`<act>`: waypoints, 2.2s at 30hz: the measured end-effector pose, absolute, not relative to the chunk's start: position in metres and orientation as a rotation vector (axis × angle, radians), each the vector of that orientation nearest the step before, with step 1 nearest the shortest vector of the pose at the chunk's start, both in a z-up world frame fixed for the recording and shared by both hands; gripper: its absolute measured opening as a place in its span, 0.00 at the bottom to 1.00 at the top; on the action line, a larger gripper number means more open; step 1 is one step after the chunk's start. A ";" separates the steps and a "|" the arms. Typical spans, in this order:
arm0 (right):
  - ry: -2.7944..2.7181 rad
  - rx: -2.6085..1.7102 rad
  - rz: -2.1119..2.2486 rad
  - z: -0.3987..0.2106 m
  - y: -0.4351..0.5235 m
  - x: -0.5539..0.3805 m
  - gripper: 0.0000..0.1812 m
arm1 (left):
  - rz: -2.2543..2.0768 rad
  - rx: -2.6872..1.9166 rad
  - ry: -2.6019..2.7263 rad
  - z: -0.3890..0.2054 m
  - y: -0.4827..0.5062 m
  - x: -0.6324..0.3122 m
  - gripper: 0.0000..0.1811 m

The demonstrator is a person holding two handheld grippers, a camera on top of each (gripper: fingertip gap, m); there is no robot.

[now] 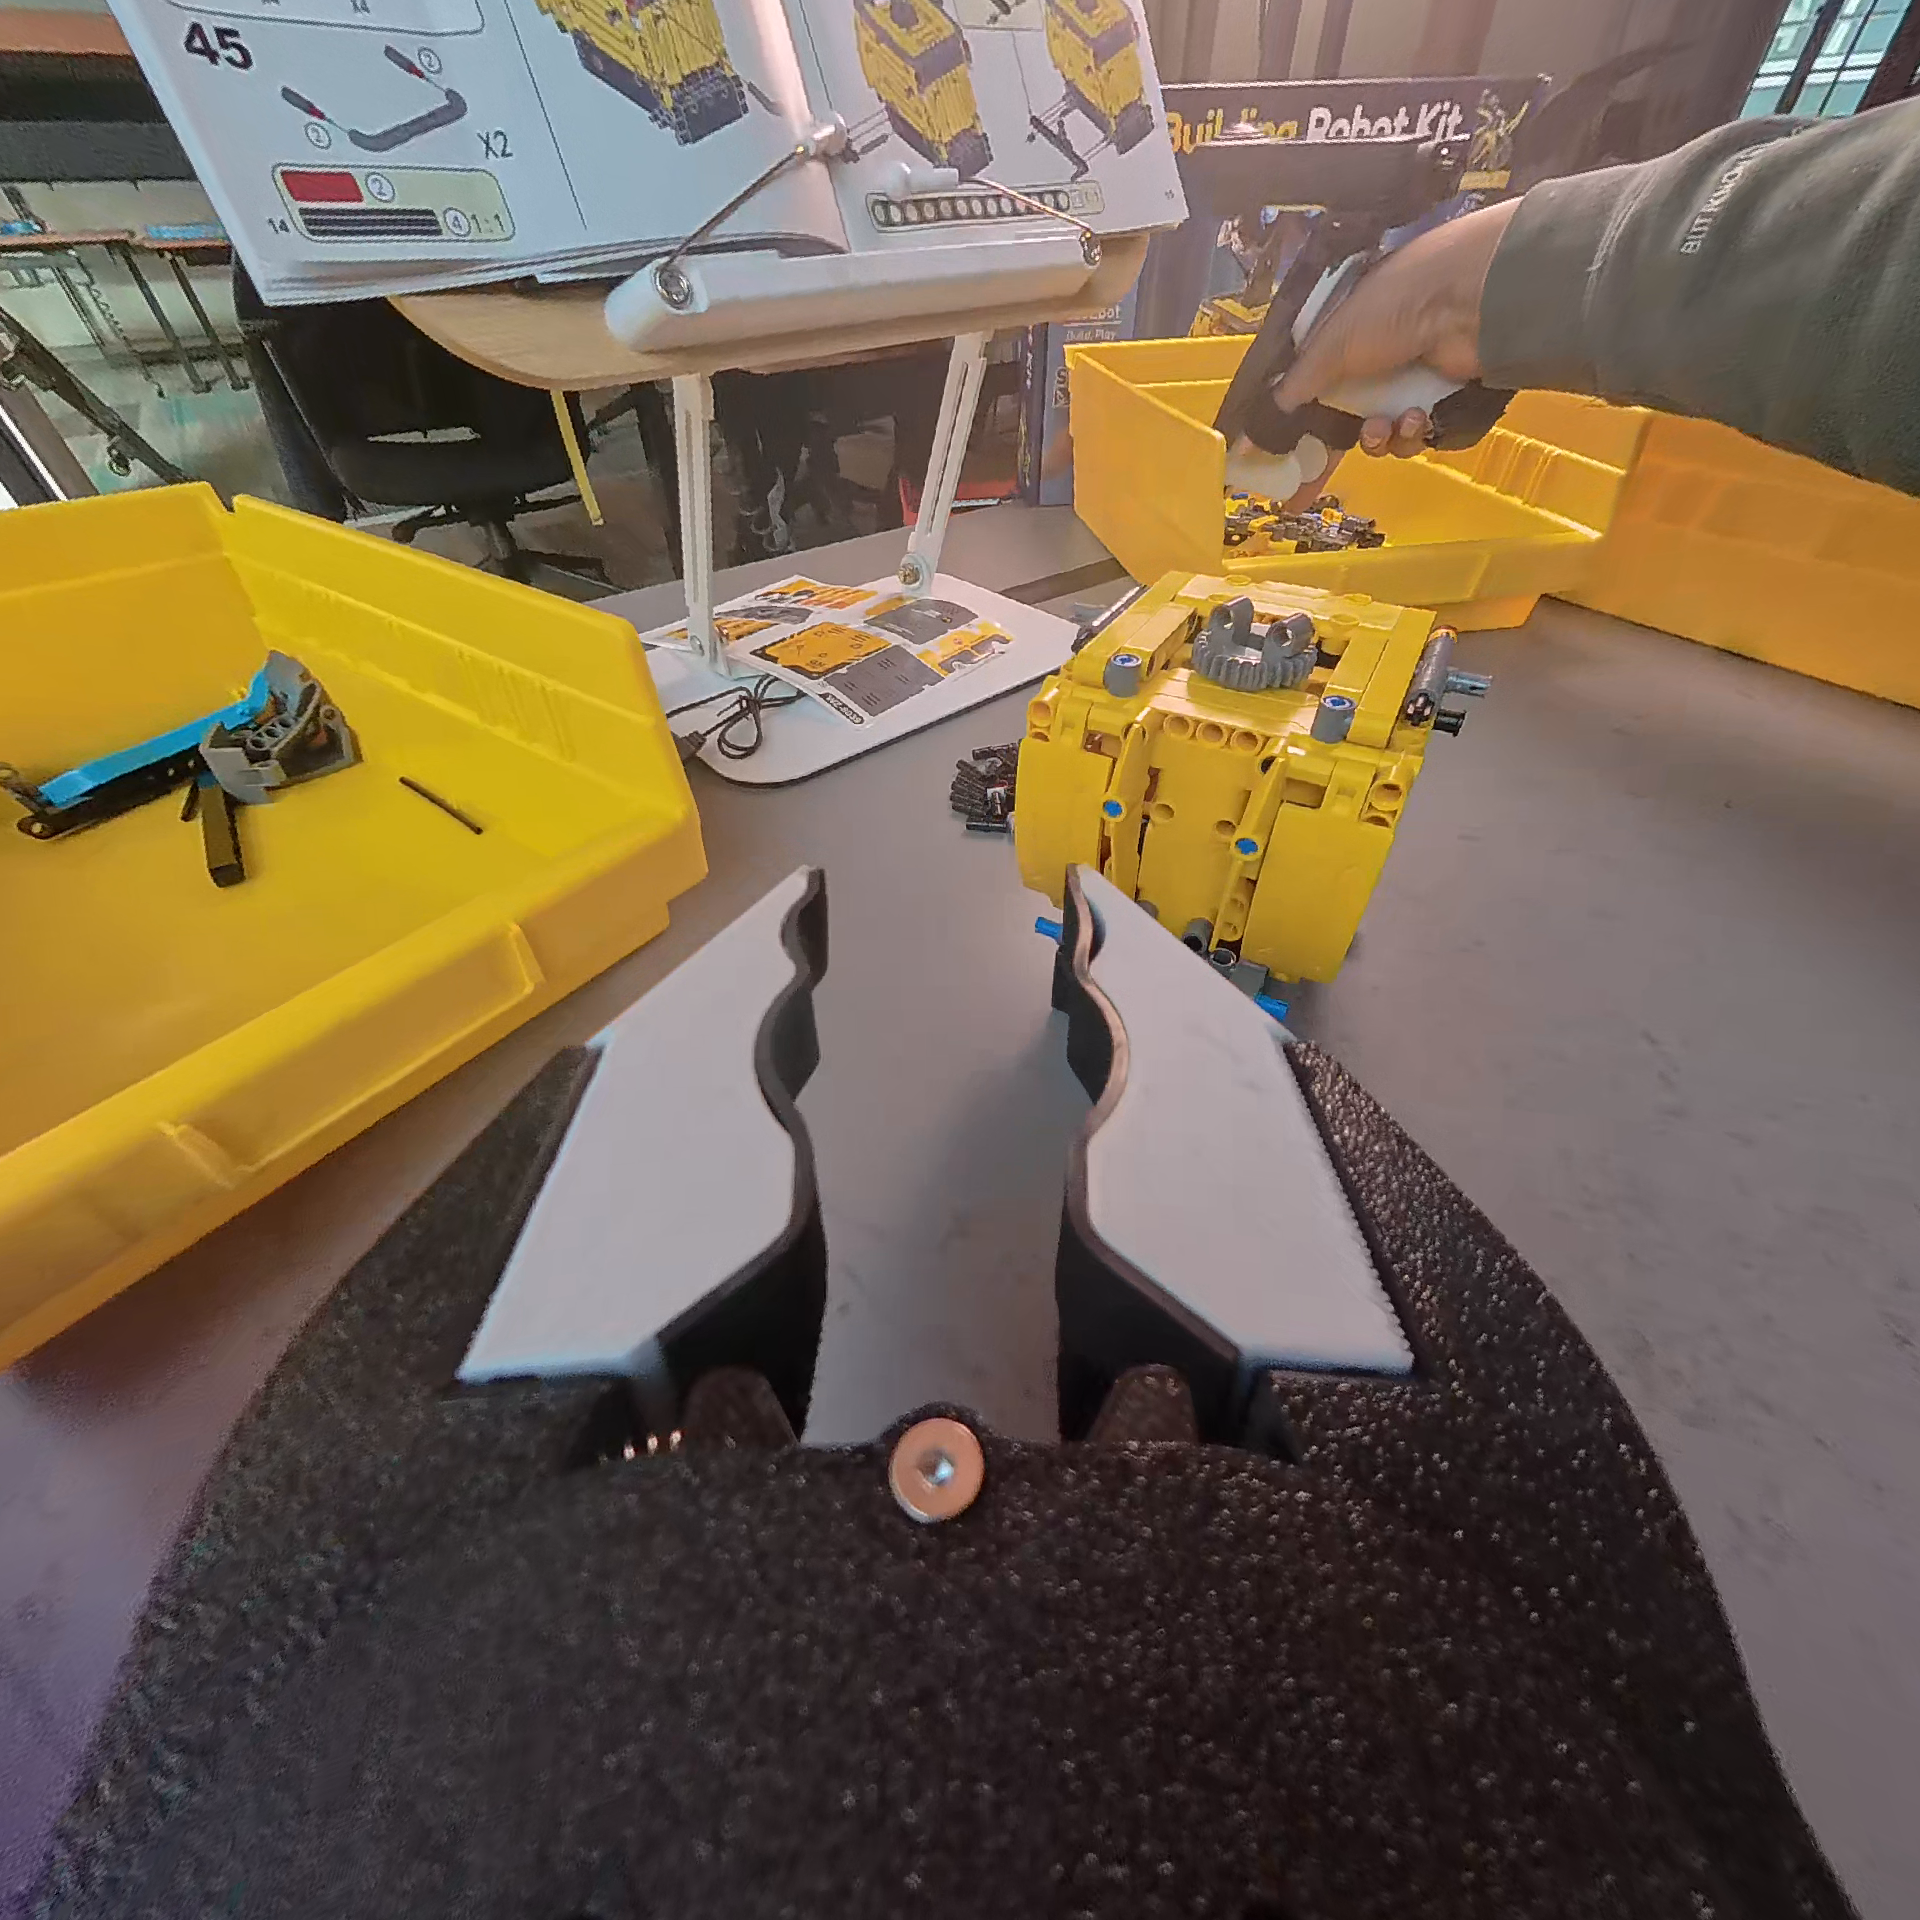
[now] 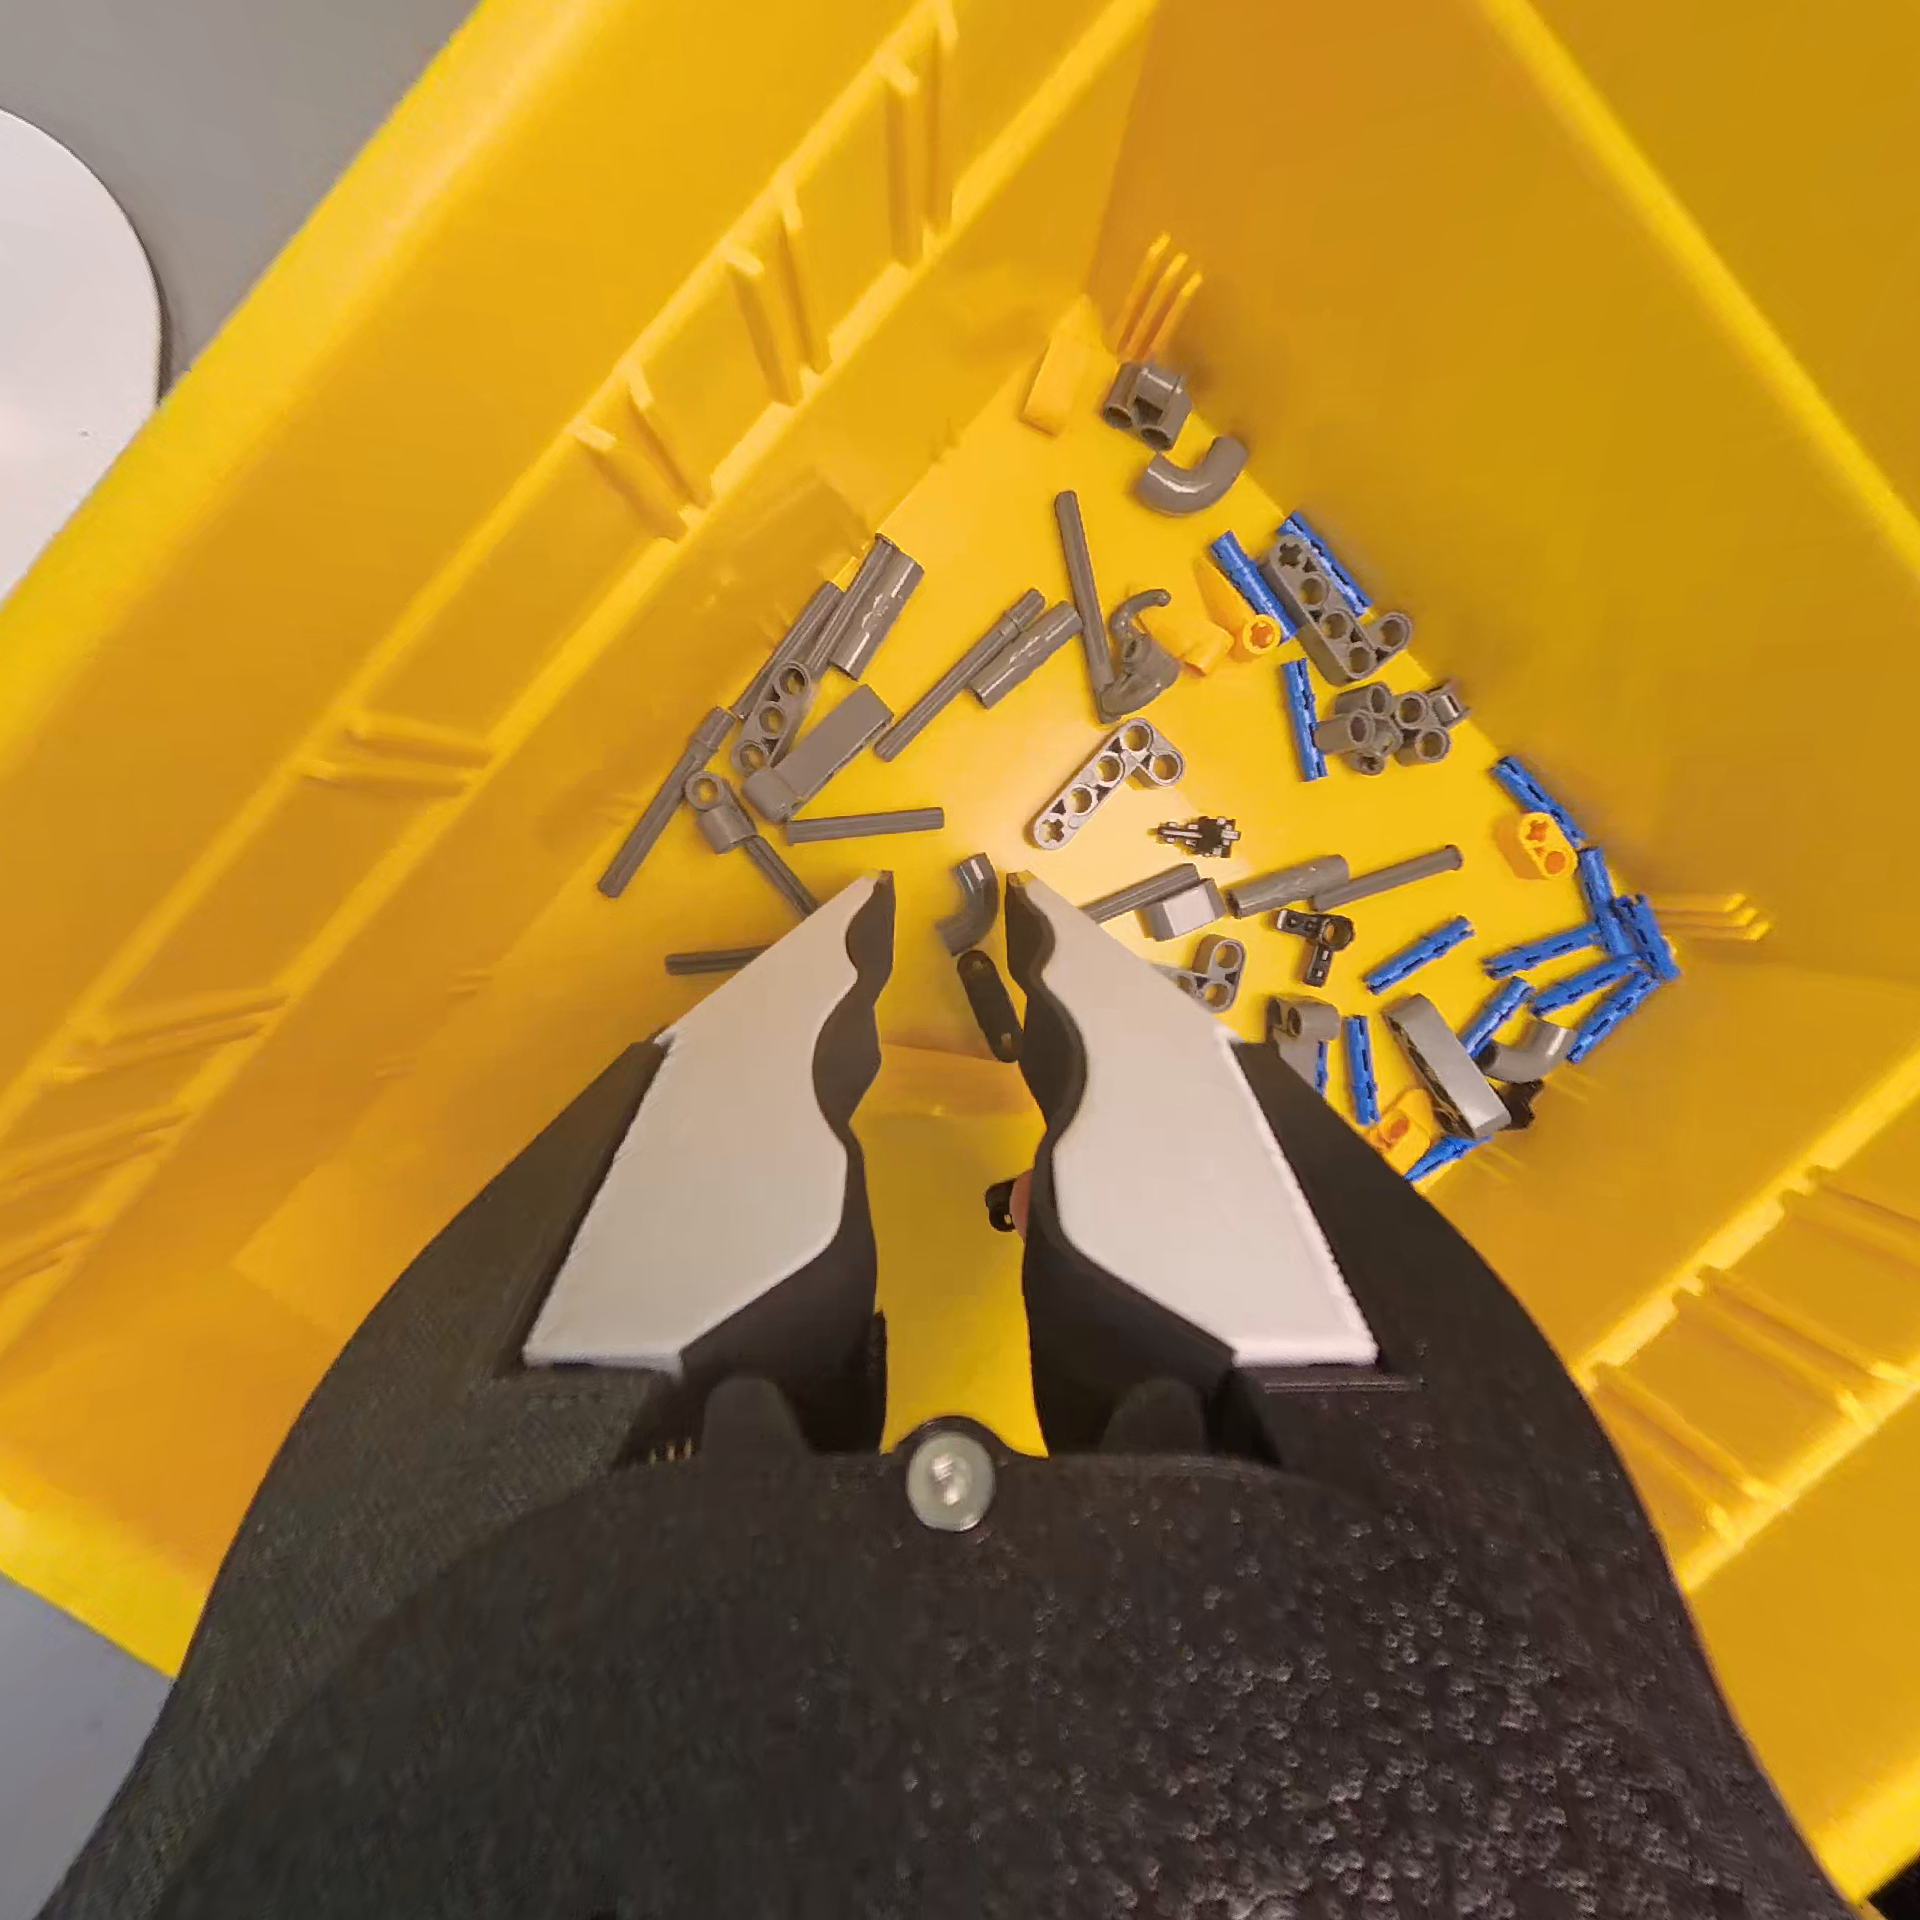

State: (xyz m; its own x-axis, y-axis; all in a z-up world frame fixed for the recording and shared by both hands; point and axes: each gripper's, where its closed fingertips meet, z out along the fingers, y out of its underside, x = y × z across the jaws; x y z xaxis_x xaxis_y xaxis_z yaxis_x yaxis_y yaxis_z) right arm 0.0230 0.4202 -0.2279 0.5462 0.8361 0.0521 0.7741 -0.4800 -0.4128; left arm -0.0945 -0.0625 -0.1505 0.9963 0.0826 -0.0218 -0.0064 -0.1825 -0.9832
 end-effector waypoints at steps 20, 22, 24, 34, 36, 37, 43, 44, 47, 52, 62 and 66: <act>-2.236 -1.609 0.588 -0.184 0.113 0.082 0.07 | 0.075 -1.756 -0.045 -0.147 -0.064 -0.090 0.24; -2.320 -1.548 0.567 -0.210 0.080 0.094 0.08 | 0.072 -1.758 -0.030 -0.146 -0.064 -0.086 0.24; -2.361 -1.506 0.541 -0.222 0.067 0.099 0.08 | 0.076 -1.752 -0.020 -0.144 -0.065 -0.083 0.23; -2.084 -1.620 0.560 -0.145 0.180 0.050 0.17 | 0.091 -1.740 -0.045 -0.141 -0.069 -0.092 0.23; -1.901 -1.717 0.425 -0.122 0.266 0.038 0.17 | 0.089 -1.748 -0.050 -0.143 -0.068 -0.093 0.23; -1.857 -1.786 0.365 -0.121 0.303 0.039 0.17 | 0.090 -1.750 -0.050 -0.144 -0.068 -0.093 0.23; -1.831 -2.068 -0.056 -0.166 0.448 0.069 0.14 | 0.120 -1.762 -0.056 -0.147 -0.069 -0.099 0.23; -1.853 -2.110 -0.088 -0.174 0.454 0.075 0.14 | 0.122 -1.765 -0.061 -0.149 -0.069 -0.101 0.23; -1.896 -2.186 -0.106 -0.191 0.459 0.079 0.13 | 0.107 -1.782 -0.076 -0.155 -0.067 -0.104 0.23; -2.007 -2.273 -0.185 -0.213 0.448 0.090 0.13 | 0.095 -1.798 -0.062 -0.158 -0.064 -0.101 0.23; -2.133 -2.275 -0.073 -0.228 0.418 0.084 0.12 | 0.086 -1.801 -0.074 -0.159 -0.063 -0.102 0.23; -2.156 -2.247 0.031 -0.230 0.407 0.077 0.09 | 0.088 -1.803 -0.074 -0.159 -0.063 -0.102 0.23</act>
